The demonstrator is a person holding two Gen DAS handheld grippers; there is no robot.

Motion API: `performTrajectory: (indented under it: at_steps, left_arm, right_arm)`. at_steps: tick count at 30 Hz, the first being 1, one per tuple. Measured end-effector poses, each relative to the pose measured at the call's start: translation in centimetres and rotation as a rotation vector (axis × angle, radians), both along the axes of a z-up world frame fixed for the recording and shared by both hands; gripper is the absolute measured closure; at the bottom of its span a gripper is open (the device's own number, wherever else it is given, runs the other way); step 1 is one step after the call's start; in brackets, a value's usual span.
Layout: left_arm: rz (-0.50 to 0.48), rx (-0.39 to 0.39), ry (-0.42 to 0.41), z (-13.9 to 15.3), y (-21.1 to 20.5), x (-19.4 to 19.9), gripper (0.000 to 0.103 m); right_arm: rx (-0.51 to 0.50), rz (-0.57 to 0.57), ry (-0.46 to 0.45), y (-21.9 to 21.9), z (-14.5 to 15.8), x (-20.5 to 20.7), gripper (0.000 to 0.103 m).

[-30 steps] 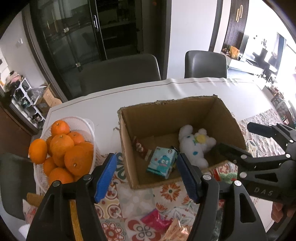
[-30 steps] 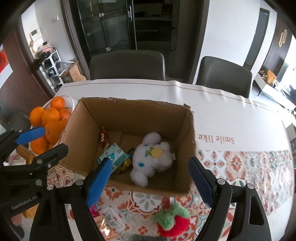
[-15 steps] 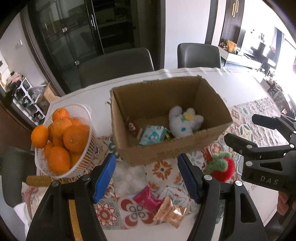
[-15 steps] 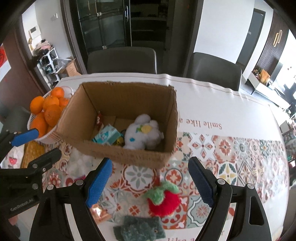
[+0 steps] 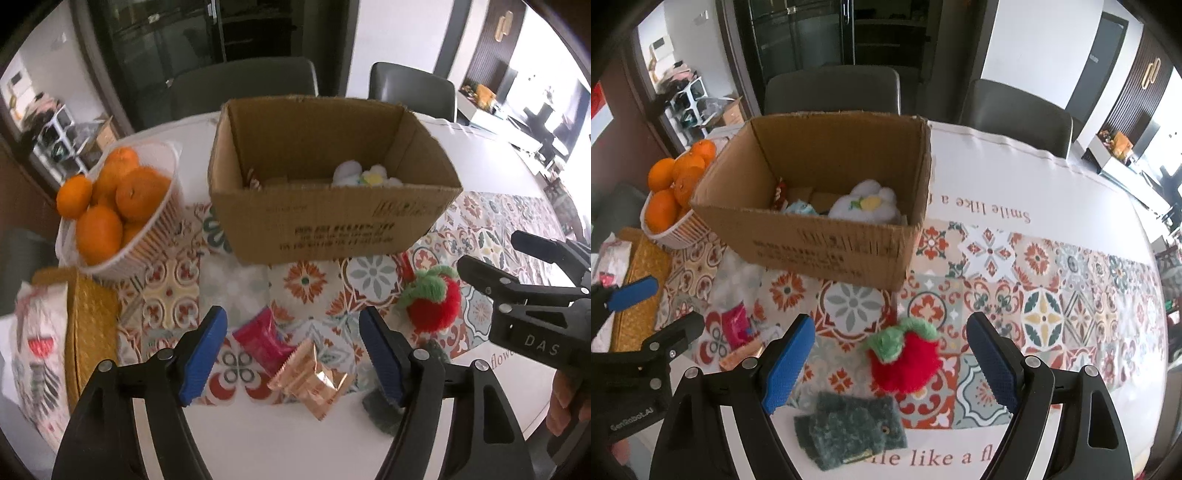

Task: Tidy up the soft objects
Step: 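Withdraw both open tools from the box toward the strawberry plush and sponge, then grasp the Fortune Biscuits packet with the left tool while the right tool grasps the strawberry plush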

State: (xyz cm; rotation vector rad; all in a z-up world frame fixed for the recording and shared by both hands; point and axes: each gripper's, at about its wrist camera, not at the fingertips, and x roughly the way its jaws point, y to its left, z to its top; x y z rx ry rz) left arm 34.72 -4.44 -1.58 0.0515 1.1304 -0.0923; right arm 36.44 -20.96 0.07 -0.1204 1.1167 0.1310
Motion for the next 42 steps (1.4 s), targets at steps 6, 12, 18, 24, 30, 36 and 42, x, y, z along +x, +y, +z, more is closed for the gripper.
performTrajectory:
  at_steps: [6, 12, 18, 24, 30, 36, 42]
  left_arm:
    - [0.084, -0.008, 0.027, -1.4, 0.3, -1.7, 0.027]
    - [0.176, 0.009, 0.045, -3.0, 0.2, -3.2, 0.025]
    - [0.236, 0.007, 0.098, -4.9, 0.0, -4.2, 0.025]
    - [0.297, -0.025, 0.159, -6.9, -0.3, -4.7, 0.025]
    - [0.337, -0.037, 0.204, -8.8, -0.4, -4.9, 0.025]
    - [0.384, -0.063, 0.258, -11.0, -0.3, -4.7, 0.025]
    - [0.414, -0.083, 0.276, -12.3, -0.4, -4.1, 0.026]
  right_arm:
    - [0.002, 0.008, 0.014, -0.4, -1.4, -0.8, 0.018]
    - [-0.012, 0.002, 0.033, -1.0, -3.0, -1.2, 0.018]
    - [-0.016, -0.005, 0.058, -1.7, -4.7, -1.6, 0.018]
    - [-0.028, -0.013, 0.075, -2.3, -6.1, -1.6, 0.018]
    - [-0.047, -0.015, 0.085, -2.5, -7.5, -1.8, 0.018]
    - [-0.058, -0.026, 0.116, -2.8, -9.5, -1.3, 0.018]
    - [-0.047, -0.041, 0.145, -3.2, -11.2, -0.2, 0.018]
